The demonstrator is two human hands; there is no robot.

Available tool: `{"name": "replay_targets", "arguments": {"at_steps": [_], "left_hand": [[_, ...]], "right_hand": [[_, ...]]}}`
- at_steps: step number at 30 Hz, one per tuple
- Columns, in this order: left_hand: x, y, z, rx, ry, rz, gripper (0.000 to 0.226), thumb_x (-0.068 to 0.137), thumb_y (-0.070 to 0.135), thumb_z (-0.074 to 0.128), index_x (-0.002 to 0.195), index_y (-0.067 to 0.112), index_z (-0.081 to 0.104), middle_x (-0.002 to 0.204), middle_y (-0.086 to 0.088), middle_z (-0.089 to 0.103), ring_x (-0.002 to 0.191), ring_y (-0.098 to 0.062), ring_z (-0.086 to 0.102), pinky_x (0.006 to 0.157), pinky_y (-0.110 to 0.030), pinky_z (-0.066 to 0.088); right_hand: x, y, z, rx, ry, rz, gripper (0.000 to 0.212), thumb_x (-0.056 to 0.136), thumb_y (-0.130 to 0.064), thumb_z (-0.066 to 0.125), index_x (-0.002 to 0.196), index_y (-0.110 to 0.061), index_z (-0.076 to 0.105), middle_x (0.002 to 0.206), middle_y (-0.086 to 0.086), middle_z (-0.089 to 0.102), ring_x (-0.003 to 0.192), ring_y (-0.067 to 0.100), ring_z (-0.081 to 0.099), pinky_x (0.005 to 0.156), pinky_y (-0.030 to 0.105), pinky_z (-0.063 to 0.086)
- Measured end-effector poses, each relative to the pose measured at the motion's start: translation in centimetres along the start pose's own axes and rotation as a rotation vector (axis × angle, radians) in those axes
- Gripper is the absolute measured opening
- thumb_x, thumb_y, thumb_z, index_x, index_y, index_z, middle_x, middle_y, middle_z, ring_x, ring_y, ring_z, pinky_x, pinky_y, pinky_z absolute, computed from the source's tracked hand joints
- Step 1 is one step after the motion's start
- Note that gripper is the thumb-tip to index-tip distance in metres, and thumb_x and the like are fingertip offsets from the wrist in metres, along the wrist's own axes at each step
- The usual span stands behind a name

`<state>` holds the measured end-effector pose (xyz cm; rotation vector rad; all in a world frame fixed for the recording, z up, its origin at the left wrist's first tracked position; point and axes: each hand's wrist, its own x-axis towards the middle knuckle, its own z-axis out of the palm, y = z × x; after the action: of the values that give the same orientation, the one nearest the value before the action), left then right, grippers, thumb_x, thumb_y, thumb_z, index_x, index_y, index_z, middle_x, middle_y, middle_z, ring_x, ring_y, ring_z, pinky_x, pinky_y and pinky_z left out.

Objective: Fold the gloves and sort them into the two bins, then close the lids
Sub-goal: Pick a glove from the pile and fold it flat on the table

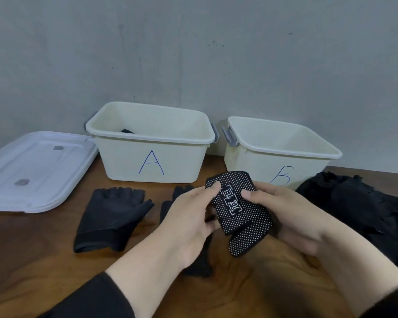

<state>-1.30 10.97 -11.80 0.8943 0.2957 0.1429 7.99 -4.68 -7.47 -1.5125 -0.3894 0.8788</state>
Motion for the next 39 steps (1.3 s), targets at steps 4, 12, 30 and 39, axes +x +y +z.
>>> {"name": "replay_targets", "arguments": {"at_steps": [4, 12, 30, 39], "left_hand": [[0.1, 0.9, -0.2, 0.068, -0.079, -0.008, 0.033, 0.102, 0.029, 0.056, 0.125, 0.009, 0.067, 0.122, -0.009, 0.071, 0.118, -0.025, 0.065, 0.107, -0.05, 0.047], [0.4, 2.3, -0.9, 0.119, -0.061, 0.049, 0.033, 0.097, 0.027, 0.063, 0.12, 0.004, 0.07, 0.122, -0.014, 0.07, 0.126, -0.035, 0.058, 0.105, -0.049, 0.05], [0.3, 3.9, -1.3, 0.307, 0.173, 0.142, 0.024, 0.089, 0.037, 0.073, 0.105, 0.02, 0.075, 0.108, -0.008, 0.074, 0.09, -0.023, 0.07, 0.069, -0.03, 0.057], [-0.2, 4.4, -0.7, 0.049, 0.096, 0.069, 0.016, 0.096, 0.016, 0.066, 0.105, 0.004, 0.07, 0.105, -0.017, 0.075, 0.088, -0.028, 0.071, 0.084, -0.048, 0.06]], "right_hand": [[-0.1, -0.6, 0.0, 0.022, -0.046, 0.037, 0.033, 0.089, -0.021, 0.069, 0.12, -0.009, 0.071, 0.124, 0.017, 0.07, 0.111, 0.028, 0.067, 0.098, 0.041, 0.047], [0.0, -1.6, 0.7, 0.043, -0.108, 0.026, 0.035, 0.094, -0.018, 0.059, 0.125, -0.005, 0.067, 0.126, 0.017, 0.07, 0.115, 0.03, 0.067, 0.102, 0.042, 0.05], [0.9, -1.9, 2.2, 0.212, -0.035, -0.082, 0.036, 0.095, -0.011, 0.058, 0.13, -0.005, 0.065, 0.128, 0.017, 0.069, 0.122, 0.032, 0.063, 0.097, 0.038, 0.054], [1.3, -1.7, 3.7, 0.228, -0.022, -0.082, 0.037, 0.1, -0.014, 0.054, 0.135, -0.005, 0.06, 0.131, 0.019, 0.066, 0.127, 0.04, 0.059, 0.101, 0.058, 0.05]]}}
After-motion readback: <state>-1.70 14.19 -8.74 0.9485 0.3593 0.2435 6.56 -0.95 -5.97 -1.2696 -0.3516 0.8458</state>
